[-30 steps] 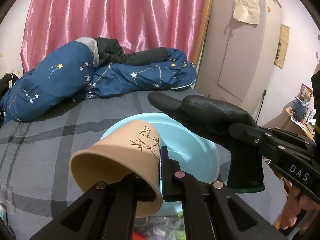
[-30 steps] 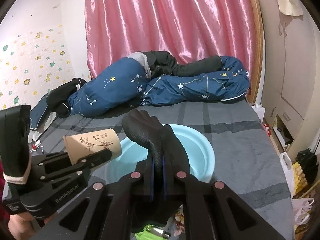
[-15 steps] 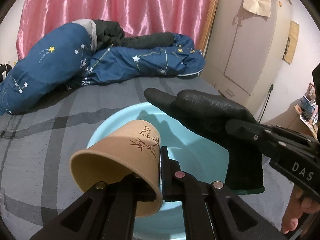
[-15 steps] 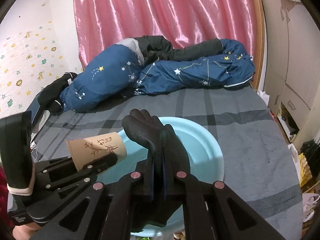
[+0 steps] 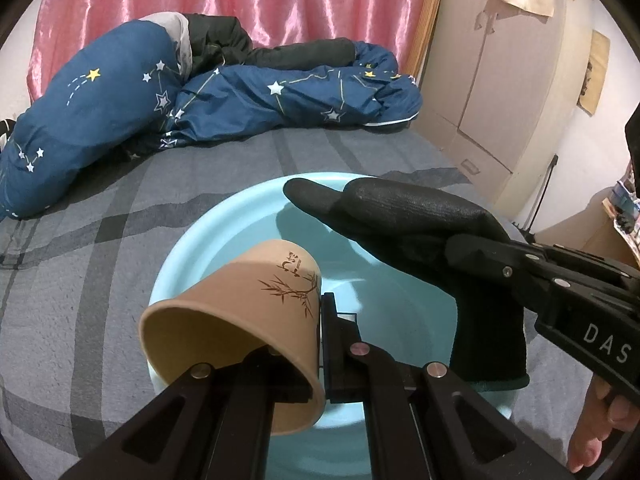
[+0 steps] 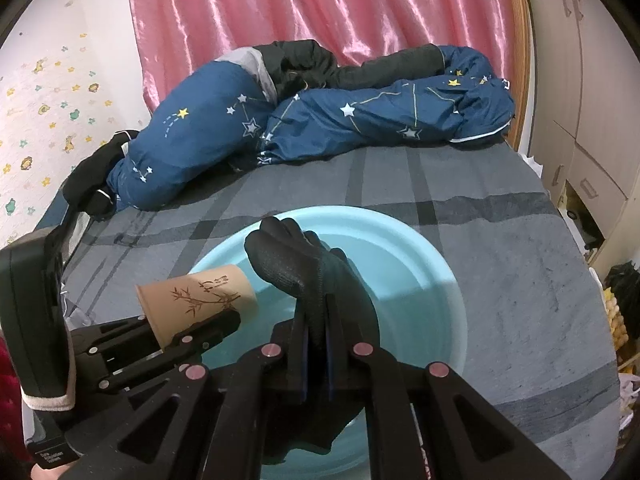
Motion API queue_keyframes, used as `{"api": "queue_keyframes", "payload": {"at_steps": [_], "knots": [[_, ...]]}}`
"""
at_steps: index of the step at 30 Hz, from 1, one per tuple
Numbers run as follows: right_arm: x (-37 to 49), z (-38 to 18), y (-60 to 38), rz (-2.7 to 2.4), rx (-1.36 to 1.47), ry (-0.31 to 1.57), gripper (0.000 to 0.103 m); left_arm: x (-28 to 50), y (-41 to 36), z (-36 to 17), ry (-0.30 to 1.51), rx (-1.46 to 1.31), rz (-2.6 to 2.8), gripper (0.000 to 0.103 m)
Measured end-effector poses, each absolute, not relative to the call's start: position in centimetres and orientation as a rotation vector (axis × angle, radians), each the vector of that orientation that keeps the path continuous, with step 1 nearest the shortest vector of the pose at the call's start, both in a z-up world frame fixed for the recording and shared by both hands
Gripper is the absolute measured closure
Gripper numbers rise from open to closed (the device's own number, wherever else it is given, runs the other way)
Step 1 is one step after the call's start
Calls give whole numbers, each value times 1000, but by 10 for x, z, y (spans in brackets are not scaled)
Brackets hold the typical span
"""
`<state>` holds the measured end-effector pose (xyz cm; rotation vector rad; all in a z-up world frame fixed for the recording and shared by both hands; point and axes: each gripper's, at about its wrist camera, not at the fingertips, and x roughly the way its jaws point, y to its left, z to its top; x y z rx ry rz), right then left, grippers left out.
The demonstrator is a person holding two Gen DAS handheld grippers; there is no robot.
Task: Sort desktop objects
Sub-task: 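Lower the cup into the basin and open the left gripper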
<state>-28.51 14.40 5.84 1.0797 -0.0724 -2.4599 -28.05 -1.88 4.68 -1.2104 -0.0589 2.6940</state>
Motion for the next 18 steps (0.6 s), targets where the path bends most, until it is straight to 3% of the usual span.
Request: {"api": "queue_keyframes", "payload": {"at_steps": [10,11,13,14,15,16,17,18], "knots": [[-290,49,144,-2458,1110,-69,95,-284,-14,42,-33,-1244,2682,99],[-289,49,144,-2457,1113,-68,95,-285,-15,41,-29,-1254,2682,90],[-290,49,144,-2456,1123,-64,88,-285,-16,41,-46,-1267,2672,55],[-290,50,145,-2464,1129,-61,83,-285,-17,40,-58,-1266,2676,23],[-290,50,145,-2473,1131,-56,66,-283,-17,40,-61,-1258,2688,7],[-289,50,146,-2485,1135,-54,49,-281,-17,41,-61,-1239,2707,6],[-289,51,147,-2495,1139,-56,42,-280,-18,42,-60,-1233,2714,5],[-290,51,147,-2500,1145,-58,25,-280,-18,42,-58,-1234,2719,2]]}}
